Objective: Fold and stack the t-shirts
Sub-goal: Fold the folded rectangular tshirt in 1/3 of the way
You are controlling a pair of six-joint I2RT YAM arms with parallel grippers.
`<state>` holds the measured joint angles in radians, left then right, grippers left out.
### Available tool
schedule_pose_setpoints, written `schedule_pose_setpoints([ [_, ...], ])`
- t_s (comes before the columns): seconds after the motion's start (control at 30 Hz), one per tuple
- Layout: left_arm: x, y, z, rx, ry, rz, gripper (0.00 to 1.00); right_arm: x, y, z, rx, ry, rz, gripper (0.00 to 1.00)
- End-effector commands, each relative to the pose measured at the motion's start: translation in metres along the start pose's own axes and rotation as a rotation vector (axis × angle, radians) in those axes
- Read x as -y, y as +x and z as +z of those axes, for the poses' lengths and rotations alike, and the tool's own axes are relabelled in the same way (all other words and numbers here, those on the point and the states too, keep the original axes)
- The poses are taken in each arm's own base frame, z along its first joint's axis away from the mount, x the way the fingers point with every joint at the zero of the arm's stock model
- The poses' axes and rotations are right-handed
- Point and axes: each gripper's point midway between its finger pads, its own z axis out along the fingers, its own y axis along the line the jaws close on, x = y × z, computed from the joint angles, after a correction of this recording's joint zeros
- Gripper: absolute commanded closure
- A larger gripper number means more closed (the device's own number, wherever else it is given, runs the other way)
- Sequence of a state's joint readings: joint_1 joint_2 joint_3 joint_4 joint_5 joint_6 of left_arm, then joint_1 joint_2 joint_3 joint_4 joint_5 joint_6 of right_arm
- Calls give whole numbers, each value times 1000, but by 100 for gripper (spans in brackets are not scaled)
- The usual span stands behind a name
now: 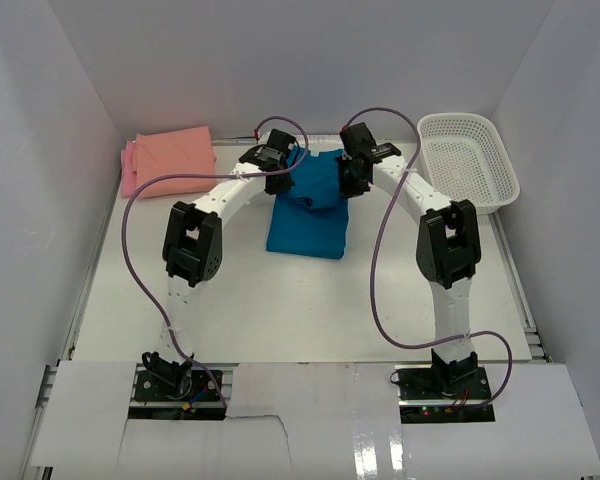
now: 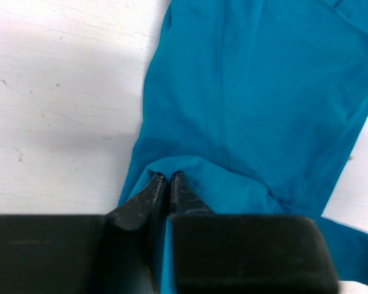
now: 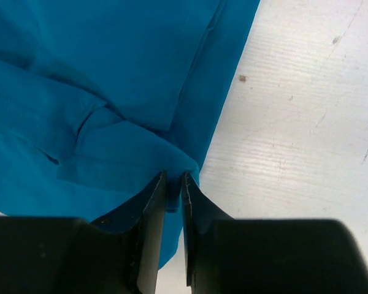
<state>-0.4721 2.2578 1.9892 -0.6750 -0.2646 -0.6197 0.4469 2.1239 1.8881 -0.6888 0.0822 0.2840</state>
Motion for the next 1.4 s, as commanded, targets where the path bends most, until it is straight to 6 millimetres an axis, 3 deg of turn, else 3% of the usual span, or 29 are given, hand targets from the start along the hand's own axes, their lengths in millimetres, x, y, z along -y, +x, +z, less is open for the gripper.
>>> schedule_pose_setpoints([
  [0.0, 5, -23, -11, 38, 37, -15, 76, 2, -15, 6, 29, 4, 5, 77],
  [0.13, -1, -26, -6, 46, 19, -26, 42, 11, -24, 17, 67, 46, 23, 62],
  [0.17, -4, -28, -5, 56, 6, -34, 26, 14, -28, 17, 84, 60, 29, 59],
  [0.3, -9, -46, -12, 95, 4, -65, 7, 24, -39, 9, 167, 95, 43, 57],
  [0.33, -10, -50, -16, 106, 3, -67, 6, 25, -46, -6, 211, 99, 50, 57],
  [0.37, -11, -56, -25, 123, 7, -70, 5, 29, -34, 0, 214, 103, 51, 57],
  [0.4, -12, -60, -31, 135, 4, -71, 5, 29, -40, -16, 260, 95, 54, 57],
  [0.47, -14, -69, -51, 167, 11, -76, 5, 31, -33, -23, 278, 94, 56, 57],
  [0.57, -23, -57, -60, 155, 6, -79, 5, 28, -18, -32, 293, 46, 46, 57],
  [0.6, -31, -43, -66, 134, 6, -76, 5, 25, -15, -37, 294, 26, 43, 57],
  [0.67, -26, -30, -73, 126, 56, -91, 5, 12, 1, -34, 254, -52, 31, 57],
  [0.73, -33, 1, -80, 76, 95, -83, 7, 1, 14, -26, 208, -129, 30, 57],
  [0.8, -29, 6, -94, 91, 157, -100, 8, -8, 29, -14, 145, -184, 32, 58],
  [0.83, -37, 27, -89, 52, 149, -93, 9, -12, 39, -10, 102, -211, 45, 58],
  [0.93, -47, 47, -92, 17, 153, -82, 9, -18, 73, 2, -5, -257, 66, 56],
  [1.03, -58, 55, -100, 36, 153, -65, 9, -16, 98, 4, -50, -280, 86, 53],
  [1.07, -67, 69, -95, 27, 143, -63, 9, -16, 115, 7, -80, -295, 106, 50],
  [1.17, -77, 91, -93, 25, 161, -76, 8, -31, 140, -1, -128, -432, 169, 48],
  [1.37, -88, 117, -75, 4, 152, -84, 7, -34, 167, 3, -156, -470, 228, 47],
])
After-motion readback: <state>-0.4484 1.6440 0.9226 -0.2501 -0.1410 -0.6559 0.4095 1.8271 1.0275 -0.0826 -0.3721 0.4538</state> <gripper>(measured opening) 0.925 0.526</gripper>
